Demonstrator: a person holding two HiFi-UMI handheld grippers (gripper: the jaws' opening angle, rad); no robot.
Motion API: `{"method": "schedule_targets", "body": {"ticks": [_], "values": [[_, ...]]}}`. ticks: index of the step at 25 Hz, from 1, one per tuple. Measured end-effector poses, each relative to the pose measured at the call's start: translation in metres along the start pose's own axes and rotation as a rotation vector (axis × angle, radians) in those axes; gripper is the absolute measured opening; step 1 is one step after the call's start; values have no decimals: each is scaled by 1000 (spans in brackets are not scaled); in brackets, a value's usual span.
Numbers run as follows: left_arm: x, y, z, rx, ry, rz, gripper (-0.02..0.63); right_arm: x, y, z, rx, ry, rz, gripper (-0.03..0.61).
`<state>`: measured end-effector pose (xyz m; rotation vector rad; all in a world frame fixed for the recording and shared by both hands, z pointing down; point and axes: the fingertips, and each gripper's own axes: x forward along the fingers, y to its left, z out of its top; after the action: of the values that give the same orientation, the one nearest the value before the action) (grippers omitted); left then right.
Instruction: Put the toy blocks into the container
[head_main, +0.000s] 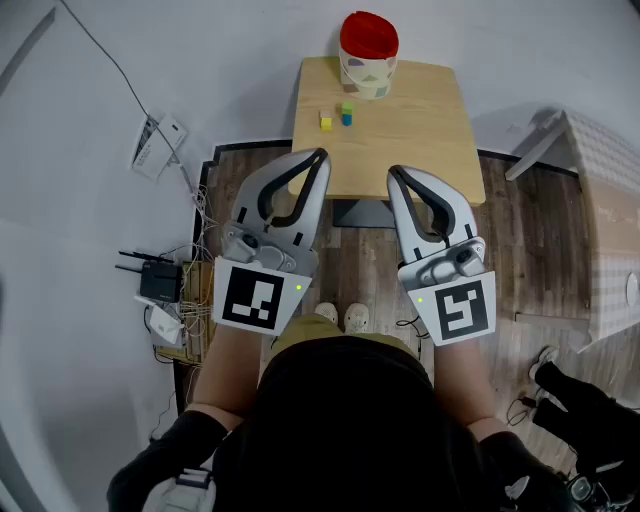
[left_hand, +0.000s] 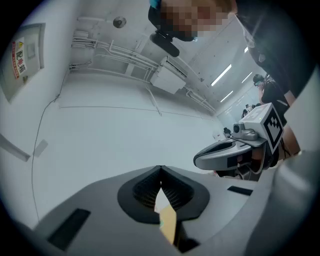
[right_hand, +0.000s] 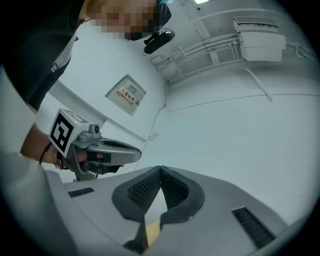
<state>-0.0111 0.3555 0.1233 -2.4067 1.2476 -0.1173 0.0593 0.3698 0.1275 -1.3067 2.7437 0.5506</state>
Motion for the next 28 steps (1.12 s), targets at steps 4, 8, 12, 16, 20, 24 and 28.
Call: {"method": "schedule_targets", "body": {"ticks": [4,8,12,16,20,24,28], "values": [[1,-2,-2,-6,3,11,9,-3,1,-5,11,7,7,28],[2,-7,-2,-3,11,14,9,-9,-1,-6,14,4,17,29],[3,-9,-3,4,19,24,9,-10,-2,-7,16,1,27,29],[3,-11,-3,7,26,31,9,-12,-2,-7,32,-10,48,29],[3,-11,-7,13,42,39,9,-12,2,-12,64,-16,80,29],[6,-6,-16,11,62,45,9,-4,3,-21,75,-2,98,29],[16,3,-30,-11,72,48,9,10,-4,-33,82,12,99,29]]}}
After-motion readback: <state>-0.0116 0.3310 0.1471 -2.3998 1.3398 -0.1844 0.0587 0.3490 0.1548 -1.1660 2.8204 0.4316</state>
